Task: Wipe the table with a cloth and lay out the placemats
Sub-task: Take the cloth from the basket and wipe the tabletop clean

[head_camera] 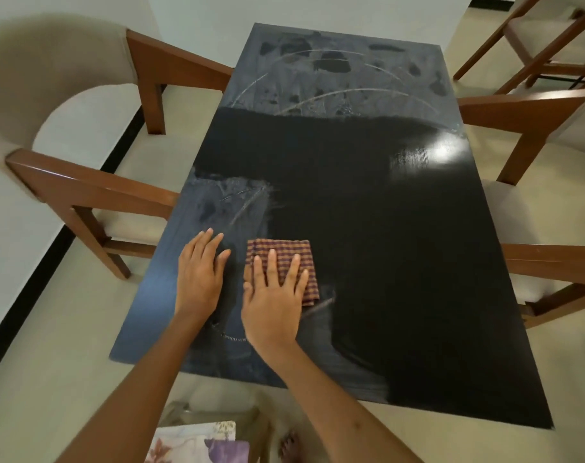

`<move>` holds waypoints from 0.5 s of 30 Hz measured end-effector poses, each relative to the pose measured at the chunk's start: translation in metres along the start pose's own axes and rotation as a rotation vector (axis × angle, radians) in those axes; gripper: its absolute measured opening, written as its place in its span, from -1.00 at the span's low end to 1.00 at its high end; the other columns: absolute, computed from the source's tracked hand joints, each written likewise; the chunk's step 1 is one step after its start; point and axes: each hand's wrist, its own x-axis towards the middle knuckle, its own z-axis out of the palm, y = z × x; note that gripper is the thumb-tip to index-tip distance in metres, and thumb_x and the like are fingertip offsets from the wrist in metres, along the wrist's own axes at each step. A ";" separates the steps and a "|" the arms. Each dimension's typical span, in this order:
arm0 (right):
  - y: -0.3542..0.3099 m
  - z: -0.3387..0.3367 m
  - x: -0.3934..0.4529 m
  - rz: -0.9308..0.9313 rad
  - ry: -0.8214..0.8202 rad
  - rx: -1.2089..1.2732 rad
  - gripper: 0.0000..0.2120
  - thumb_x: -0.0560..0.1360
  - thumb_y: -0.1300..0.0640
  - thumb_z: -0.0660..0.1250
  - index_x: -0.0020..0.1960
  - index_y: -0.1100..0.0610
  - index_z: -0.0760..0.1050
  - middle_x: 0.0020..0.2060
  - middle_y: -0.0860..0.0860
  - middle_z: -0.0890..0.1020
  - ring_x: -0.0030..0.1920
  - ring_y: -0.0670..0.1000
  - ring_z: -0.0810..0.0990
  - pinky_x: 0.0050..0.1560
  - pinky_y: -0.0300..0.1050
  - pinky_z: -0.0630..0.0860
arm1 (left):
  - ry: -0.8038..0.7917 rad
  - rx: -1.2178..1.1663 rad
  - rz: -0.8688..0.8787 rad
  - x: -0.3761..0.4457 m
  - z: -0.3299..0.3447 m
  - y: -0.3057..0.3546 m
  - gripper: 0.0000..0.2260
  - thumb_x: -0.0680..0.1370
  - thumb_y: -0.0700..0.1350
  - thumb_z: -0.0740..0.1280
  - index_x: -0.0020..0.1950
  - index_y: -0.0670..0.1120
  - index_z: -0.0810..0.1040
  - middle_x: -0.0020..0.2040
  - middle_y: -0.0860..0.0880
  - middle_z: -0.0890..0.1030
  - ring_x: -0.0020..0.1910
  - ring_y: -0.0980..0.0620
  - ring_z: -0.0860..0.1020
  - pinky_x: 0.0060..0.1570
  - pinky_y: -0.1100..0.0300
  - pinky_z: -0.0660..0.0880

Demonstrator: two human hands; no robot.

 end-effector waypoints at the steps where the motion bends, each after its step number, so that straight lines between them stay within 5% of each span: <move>1: -0.002 0.001 -0.004 -0.019 -0.003 -0.006 -0.50 0.59 -0.07 -0.03 0.46 0.03 0.36 0.43 0.07 0.40 0.47 0.38 0.17 0.38 0.40 0.20 | -0.001 0.026 -0.019 -0.009 -0.005 -0.006 -0.64 0.63 -0.04 0.17 0.37 -0.18 0.44 0.40 -0.16 0.42 0.43 -0.13 0.30 0.41 -0.03 0.21; 8: 0.057 -0.008 -0.007 0.144 0.011 -0.036 -0.49 0.64 -0.13 -0.07 0.56 -0.05 0.11 0.55 0.00 0.14 0.53 0.32 -0.06 0.49 0.30 -0.09 | -0.010 0.163 -0.094 -0.050 -0.031 -0.035 -0.52 0.60 0.09 0.06 0.36 -0.18 0.45 0.41 -0.17 0.40 0.43 -0.15 0.29 0.43 -0.04 0.17; 15: 0.086 -0.017 -0.053 0.326 0.036 -0.018 -0.49 0.65 -0.13 -0.09 0.57 -0.04 0.02 0.57 0.02 0.07 0.54 0.31 -0.08 0.50 0.28 -0.16 | -0.027 0.208 -0.088 -0.067 -0.031 -0.045 -0.55 0.60 0.08 0.16 0.37 -0.18 0.44 0.42 -0.16 0.39 0.45 -0.14 0.27 0.44 -0.04 0.16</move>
